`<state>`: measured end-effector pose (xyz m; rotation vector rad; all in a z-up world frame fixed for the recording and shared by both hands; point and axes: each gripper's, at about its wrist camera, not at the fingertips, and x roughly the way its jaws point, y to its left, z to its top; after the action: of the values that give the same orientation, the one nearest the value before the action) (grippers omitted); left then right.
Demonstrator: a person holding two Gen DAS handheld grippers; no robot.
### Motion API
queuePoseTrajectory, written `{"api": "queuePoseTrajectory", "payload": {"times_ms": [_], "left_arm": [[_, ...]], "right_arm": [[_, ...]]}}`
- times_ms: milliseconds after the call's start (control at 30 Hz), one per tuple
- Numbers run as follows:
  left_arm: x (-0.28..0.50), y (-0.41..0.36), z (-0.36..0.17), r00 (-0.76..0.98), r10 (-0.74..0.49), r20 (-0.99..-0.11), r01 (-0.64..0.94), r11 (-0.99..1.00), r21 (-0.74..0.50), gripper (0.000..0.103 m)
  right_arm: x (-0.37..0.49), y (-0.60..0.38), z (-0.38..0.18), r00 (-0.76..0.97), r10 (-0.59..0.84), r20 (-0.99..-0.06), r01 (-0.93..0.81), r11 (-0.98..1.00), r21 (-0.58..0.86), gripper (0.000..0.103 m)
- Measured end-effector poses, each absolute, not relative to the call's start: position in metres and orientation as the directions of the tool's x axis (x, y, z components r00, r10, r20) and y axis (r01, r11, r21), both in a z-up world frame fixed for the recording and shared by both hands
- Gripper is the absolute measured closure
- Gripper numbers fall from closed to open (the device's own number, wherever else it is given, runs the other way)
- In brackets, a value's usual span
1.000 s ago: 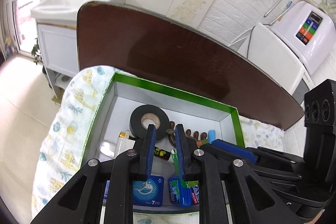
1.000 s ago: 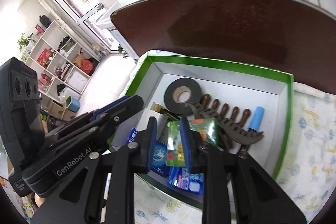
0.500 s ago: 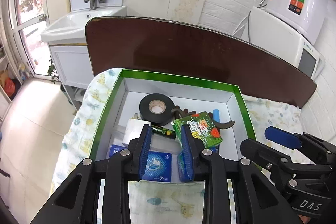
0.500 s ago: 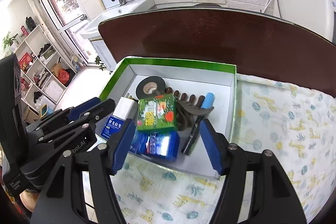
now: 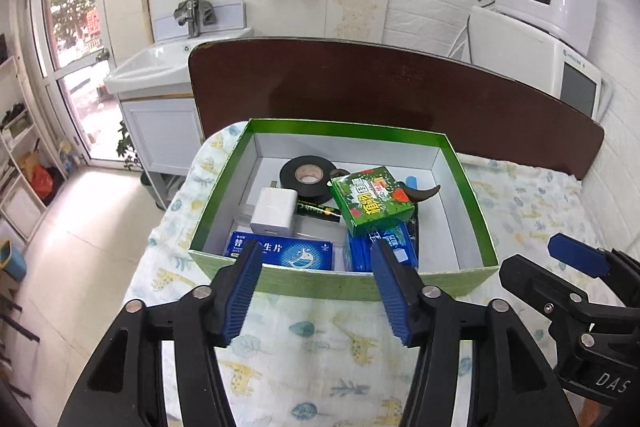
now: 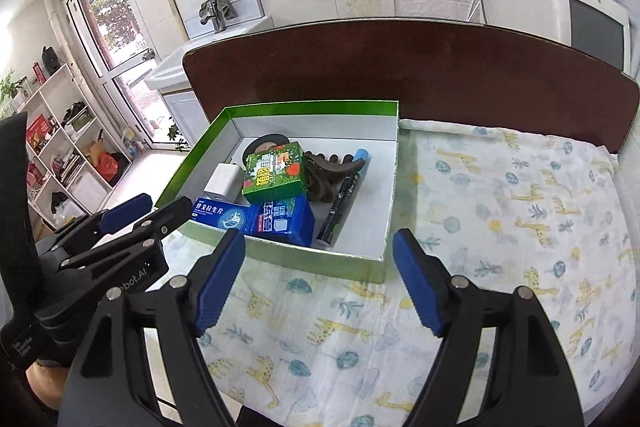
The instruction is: Organize rigid objects
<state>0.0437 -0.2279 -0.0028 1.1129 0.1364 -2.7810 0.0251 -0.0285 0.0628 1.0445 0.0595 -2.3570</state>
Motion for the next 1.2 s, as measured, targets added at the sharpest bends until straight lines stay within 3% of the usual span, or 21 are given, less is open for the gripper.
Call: {"api": "queuePoseTrajectory", "payload": {"times_ms": [67, 133, 1200], "left_arm": [[0.053, -0.221, 0.000, -0.738, -0.128, -0.663, 0.162, -0.987, 0.010, 0.027], [0.061, -0.215, 0.001, -0.753, -0.137, -0.644, 0.149, -0.988, 0.036, 0.025], [0.074, -0.205, -0.005, -0.736, -0.115, -0.667, 0.125, -0.992, 0.033, 0.025]], "right_arm": [[0.031, -0.025, 0.062, -0.552, -0.467, -0.691, 0.507, -0.846, 0.166, 0.020], [0.035, -0.020, 0.061, -0.557, -0.470, -0.685, 0.505, -0.846, 0.170, 0.018], [0.053, -0.006, 0.062, -0.552, -0.483, -0.679, 0.478, -0.851, 0.217, 0.017]]}}
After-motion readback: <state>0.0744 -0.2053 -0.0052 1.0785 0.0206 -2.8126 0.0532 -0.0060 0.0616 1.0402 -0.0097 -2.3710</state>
